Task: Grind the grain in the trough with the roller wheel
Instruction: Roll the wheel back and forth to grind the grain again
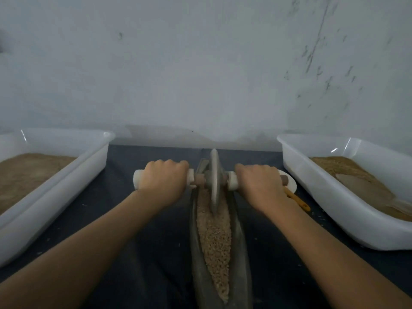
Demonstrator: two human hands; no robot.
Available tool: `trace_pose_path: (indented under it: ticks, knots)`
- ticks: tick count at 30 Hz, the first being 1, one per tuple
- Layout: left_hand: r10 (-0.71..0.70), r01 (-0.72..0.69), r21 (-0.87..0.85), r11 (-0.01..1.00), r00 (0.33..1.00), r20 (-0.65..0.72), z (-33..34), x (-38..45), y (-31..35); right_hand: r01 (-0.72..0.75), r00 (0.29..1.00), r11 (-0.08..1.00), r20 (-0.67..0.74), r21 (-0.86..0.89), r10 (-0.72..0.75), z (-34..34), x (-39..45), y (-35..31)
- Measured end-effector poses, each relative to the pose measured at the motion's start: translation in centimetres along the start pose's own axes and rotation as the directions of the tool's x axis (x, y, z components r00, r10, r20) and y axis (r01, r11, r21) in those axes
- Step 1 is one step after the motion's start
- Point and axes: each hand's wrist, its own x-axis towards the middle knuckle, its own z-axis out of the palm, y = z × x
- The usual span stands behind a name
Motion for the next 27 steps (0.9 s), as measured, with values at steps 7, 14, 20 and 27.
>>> trace_pose_path:
  ticks: [7,14,20,27]
  knots:
    - [0.093,-0.092,-0.014,0.996,0.994,0.056,-0.8,-3.9,-0.7,0.134,0.990,0.989,-0.058,0.066,-0.130,-1.6,-4.5,0.7]
    - [0.085,-0.082,-0.034,0.996,0.992,0.095,-3.0,-9.2,-1.0,0.191,0.981,0.976,-0.052,0.104,-0.186,-4.5,-9.3,1.9]
    - [0.019,-0.016,-0.038,0.999,0.998,0.059,0.2,-2.0,-1.2,0.060,0.998,0.996,-0.031,-0.060,-0.062,-0.3,-2.9,2.1]
    - [-0.044,0.048,-0.058,0.997,0.996,0.078,0.9,0.3,-0.9,0.036,0.999,0.999,-0.004,-0.034,-0.036,-0.4,0.4,2.0]
